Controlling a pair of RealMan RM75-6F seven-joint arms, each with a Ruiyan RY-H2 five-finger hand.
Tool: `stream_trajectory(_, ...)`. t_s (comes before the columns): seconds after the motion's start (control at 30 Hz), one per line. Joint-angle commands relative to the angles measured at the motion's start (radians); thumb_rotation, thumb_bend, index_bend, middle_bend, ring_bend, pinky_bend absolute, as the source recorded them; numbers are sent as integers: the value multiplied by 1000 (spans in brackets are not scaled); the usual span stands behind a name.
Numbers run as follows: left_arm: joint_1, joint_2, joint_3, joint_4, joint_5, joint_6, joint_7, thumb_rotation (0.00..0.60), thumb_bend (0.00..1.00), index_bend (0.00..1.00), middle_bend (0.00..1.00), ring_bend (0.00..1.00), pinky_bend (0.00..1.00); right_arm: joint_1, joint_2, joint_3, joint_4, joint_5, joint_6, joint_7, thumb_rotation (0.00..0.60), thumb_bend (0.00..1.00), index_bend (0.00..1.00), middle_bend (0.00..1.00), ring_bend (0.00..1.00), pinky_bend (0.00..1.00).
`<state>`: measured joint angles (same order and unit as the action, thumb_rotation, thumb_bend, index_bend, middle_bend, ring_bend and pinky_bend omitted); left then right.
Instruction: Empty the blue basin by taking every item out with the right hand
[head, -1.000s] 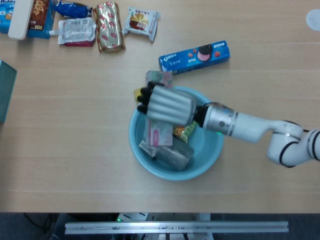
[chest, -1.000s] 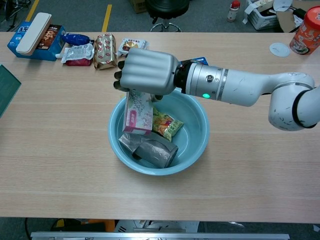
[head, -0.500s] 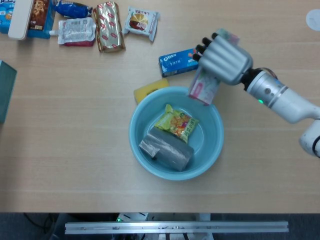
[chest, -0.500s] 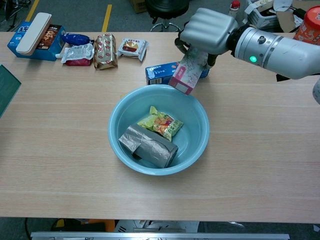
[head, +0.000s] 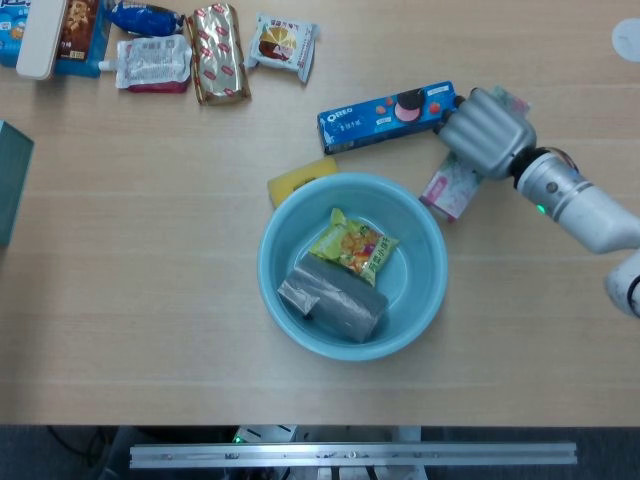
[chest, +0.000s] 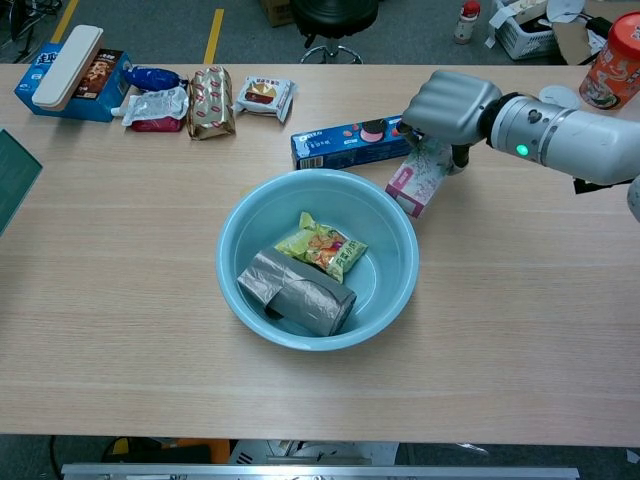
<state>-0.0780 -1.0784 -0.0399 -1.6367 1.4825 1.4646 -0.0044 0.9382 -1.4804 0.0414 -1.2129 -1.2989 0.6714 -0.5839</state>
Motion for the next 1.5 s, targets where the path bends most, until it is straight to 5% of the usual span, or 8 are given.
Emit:
stream_trajectory(0.03, 0, 1, 0, 0, -1, 0, -1, 600, 357, 403, 380, 313, 307, 3, -9, -5, 9, 31, -23, -22, 600, 51, 518, 453, 389, 562)
stream_trajectory(0.2, 0, 0, 3, 2, -3, -3, -1, 600, 357, 403, 381, 313, 307, 13, -8, -13, 6, 109, -67, -76, 600, 51, 231, 313, 273, 508)
stream_trajectory(0.43, -3, -1, 2, 1, -3, -5, 1, 600, 357, 403, 381, 313, 307, 31, 5, -29, -24, 198, -84, -137, 600, 51, 47, 178, 193, 459)
stream_trajectory(0.7, -1, 1, 1, 1, -4, 1, 1, 600, 357, 403, 381, 313, 307, 38, 79, 23, -163, 134, -31, -11, 600, 50, 41, 185, 189, 457)
stream_trajectory(1.07, 8, 7, 8, -7, 0, 12, 2, 600, 357, 403, 382, 314, 307, 87, 181, 68, -397, -82, -33, 230, 600, 50, 179, 289, 221, 457)
stream_trajectory(1.5, 18, 1, 13, 8, 11, 29, -23, 600, 357, 403, 382, 315, 307, 184, 66, 18, -379, -69, -198, 223, 600, 49, 201, 294, 224, 458)
